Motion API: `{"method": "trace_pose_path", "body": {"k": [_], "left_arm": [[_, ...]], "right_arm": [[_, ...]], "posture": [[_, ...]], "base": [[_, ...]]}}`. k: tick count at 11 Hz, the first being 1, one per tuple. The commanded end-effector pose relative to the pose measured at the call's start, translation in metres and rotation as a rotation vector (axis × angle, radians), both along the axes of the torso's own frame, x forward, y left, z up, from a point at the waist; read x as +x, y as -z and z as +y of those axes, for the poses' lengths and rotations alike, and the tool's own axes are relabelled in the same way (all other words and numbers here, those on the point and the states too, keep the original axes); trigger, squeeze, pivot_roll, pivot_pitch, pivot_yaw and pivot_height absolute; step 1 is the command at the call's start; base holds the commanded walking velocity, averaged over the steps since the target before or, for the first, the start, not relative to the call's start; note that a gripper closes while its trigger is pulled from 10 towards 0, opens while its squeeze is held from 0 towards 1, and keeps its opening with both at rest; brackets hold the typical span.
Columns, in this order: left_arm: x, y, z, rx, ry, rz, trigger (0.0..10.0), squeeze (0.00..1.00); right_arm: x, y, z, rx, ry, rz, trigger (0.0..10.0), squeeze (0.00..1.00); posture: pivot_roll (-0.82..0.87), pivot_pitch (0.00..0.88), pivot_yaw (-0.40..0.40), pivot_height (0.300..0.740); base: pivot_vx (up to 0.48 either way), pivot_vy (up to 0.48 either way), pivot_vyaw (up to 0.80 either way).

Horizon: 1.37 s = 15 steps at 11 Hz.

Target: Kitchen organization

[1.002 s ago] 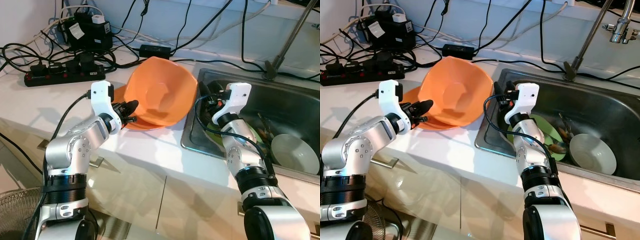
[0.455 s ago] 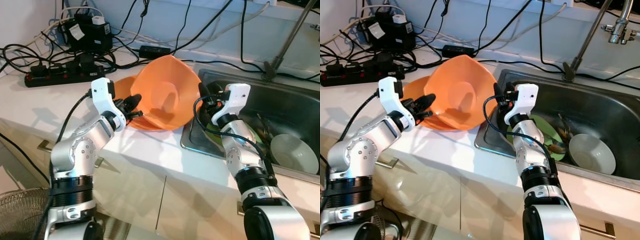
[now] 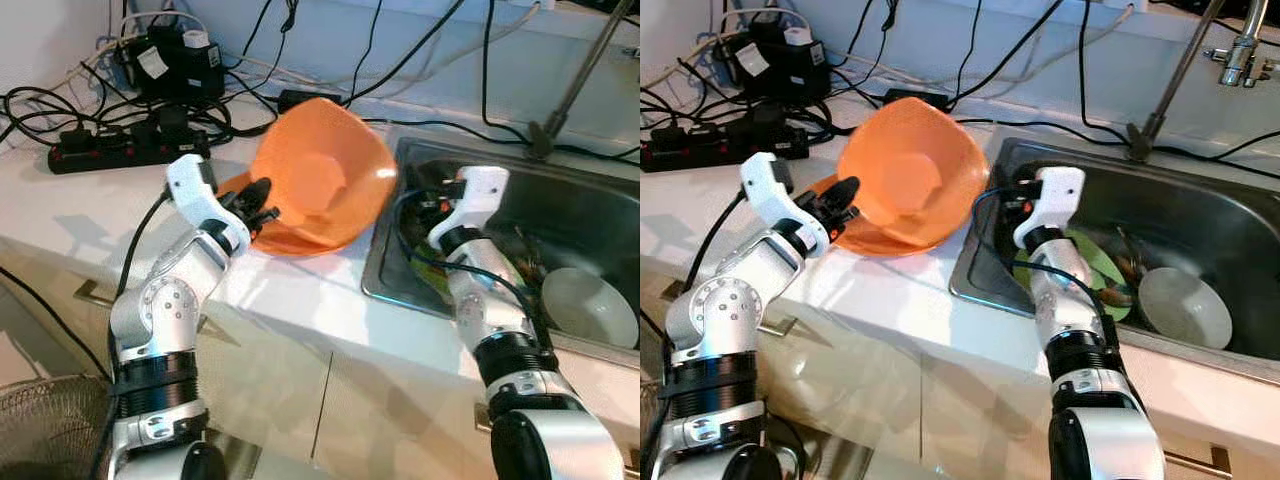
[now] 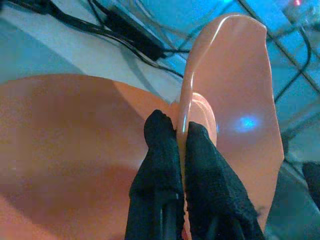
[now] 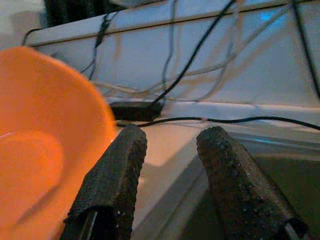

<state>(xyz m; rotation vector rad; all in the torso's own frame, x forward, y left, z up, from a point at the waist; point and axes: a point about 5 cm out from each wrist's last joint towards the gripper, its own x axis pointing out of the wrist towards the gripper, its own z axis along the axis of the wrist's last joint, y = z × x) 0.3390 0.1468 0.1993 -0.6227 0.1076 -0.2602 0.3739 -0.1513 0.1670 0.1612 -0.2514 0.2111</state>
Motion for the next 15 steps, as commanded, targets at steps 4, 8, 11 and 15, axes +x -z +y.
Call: {"method": "trace_pose_path", "body": {"k": [4, 8, 11, 15], "left_arm": [[0.004, -0.044, 0.003, -0.175, -0.113, -0.255, 4.3, 0.0], [0.005, -0.051, -0.014, -0.12, -0.098, -0.337, 10.0, 0.0], [0.006, -0.052, -0.021, -0.097, -0.07, -0.355, 10.0, 0.0], [0.004, -0.056, -0.031, -0.105, -0.011, -0.405, 10.0, 0.0]], "right_arm": [[0.007, -0.033, -0.01, 0.06, 0.029, -0.086, 10.0, 0.0], [0.004, -0.052, 0.008, 0.21, -0.138, -0.103, 10.0, 0.0], [-0.001, -0.057, 0.024, 0.28, -0.248, -0.097, 10.0, 0.0], [-0.006, -0.051, 0.037, 0.292, -0.321, -0.031, 10.0, 0.0]], "posture": [[0.23, 0.0, -0.047, 0.74], [0.22, 0.0, -0.047, 0.74], [0.21, 0.0, -0.045, 0.74], [0.22, 0.0, -0.052, 0.74]], "base": [[0.0, 0.0, 0.0], [0.0, 0.0, 0.0], [0.0, 0.0, 0.0], [0.0, 0.0, 0.0]]}}
